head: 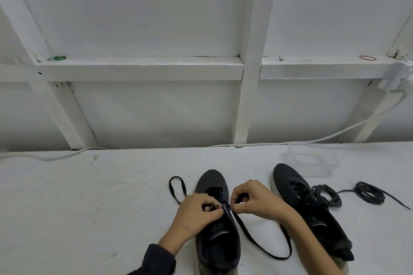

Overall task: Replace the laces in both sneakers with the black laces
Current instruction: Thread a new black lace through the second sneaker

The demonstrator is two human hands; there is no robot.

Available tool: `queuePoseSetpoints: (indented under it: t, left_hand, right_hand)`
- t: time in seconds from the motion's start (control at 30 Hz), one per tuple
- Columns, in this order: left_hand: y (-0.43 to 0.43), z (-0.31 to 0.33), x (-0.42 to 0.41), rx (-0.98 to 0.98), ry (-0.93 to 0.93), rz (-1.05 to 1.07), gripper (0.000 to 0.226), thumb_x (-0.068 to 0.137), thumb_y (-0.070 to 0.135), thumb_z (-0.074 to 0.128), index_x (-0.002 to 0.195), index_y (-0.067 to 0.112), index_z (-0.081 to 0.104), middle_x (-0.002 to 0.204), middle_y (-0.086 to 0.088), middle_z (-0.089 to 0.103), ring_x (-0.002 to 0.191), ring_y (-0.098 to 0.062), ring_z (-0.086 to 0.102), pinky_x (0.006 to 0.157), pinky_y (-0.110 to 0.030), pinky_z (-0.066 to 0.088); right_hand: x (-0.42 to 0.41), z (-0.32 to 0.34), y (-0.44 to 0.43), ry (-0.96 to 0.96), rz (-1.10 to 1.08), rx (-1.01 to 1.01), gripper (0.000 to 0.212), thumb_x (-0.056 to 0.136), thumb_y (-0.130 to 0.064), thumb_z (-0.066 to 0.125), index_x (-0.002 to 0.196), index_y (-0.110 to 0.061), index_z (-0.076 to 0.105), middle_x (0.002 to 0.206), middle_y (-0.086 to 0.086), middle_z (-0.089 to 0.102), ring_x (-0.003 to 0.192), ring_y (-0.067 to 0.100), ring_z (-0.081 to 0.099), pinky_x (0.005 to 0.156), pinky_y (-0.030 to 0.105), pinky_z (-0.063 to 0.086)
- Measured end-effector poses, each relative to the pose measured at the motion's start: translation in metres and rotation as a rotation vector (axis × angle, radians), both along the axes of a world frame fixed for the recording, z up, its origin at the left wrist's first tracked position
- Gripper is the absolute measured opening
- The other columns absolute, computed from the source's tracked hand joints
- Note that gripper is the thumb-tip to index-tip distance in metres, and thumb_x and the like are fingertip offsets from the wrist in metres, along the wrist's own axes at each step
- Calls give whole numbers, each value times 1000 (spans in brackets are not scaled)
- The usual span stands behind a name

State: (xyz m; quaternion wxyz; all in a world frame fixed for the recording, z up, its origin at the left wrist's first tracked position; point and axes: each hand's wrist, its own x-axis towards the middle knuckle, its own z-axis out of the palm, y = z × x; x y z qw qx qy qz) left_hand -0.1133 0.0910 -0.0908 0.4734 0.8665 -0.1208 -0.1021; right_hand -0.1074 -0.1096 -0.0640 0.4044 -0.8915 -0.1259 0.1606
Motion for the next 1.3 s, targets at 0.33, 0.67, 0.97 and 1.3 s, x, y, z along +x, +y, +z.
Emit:
queuePoseSetpoints:
  t: [0.33, 0.67, 0.97, 1.3]
  left_hand:
    - [-1, -6, -1, 75, -33, 8, 13, 57, 56, 59, 67, 49, 65, 71, 15, 64, 67, 0, 56, 74, -31, 52]
    - [-3, -1, -4, 129, -62, 59, 6, 72, 38, 67, 68, 34, 67, 59, 13, 56, 63, -2, 53, 65, -25, 46]
    - [35, 21, 13, -99, -135, 244, 18, 76, 16, 74, 60, 13, 65, 50, 8, 34, 53, -6, 32, 58, -24, 32]
    - [34, 26, 0, -241, 16, 54, 6, 88, 19, 70, 92, 21, 74, 63, 21, 58, 66, 3, 55, 66, -12, 43]
  right_hand:
    - [9, 1, 9, 44, 54, -53, 4, 76, -16, 67, 76, -15, 72, 64, -4, 60, 57, 8, 46, 59, 25, 39]
    - [6, -2, 18, 209, -109, 192, 17, 82, -14, 72, 93, -7, 61, 79, 8, 62, 66, 14, 63, 60, 29, 57]
    - [3, 8, 17, 68, 5, 7, 27, 84, -9, 58, 96, -30, 72, 86, -5, 55, 74, 10, 51, 72, 24, 46]
    - [8, 14, 34, -4, 5, 130, 7, 88, -18, 67, 84, -12, 70, 59, -9, 57, 56, 4, 50, 54, 17, 39]
